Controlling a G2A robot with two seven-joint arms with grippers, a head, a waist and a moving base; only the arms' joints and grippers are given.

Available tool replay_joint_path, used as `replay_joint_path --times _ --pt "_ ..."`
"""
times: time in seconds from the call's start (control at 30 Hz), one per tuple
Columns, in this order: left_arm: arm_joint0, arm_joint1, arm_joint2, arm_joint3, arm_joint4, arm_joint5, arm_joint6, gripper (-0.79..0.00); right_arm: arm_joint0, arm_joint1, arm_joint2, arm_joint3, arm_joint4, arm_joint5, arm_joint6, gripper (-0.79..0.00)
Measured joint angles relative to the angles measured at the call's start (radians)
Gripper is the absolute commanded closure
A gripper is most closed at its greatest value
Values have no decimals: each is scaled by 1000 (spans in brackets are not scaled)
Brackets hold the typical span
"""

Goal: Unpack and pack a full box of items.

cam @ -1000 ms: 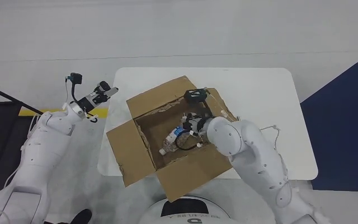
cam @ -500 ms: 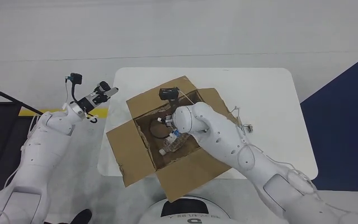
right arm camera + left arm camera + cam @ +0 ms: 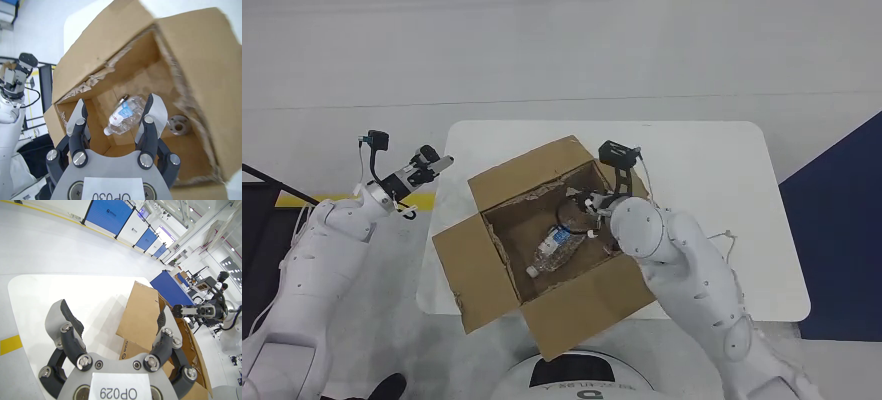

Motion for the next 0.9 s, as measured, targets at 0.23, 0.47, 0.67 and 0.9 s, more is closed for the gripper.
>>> replay_joint_path --times 0.23,0.47,0.67,0.9 --pt "0 0 0 0 0 0 0 -785 -400 39 302 -279 39 -38 -22 -690" --pt "0 0 0 0 0 0 0 -785 -516 45 384 -266 96 -69 -27 -690" --pt "0 0 0 0 0 0 0 -785 -366 47 309 -141 86 -121 15 -597" --pt "0 0 0 0 0 0 0 -785 -154 40 184 -29 38 -111 80 -459"
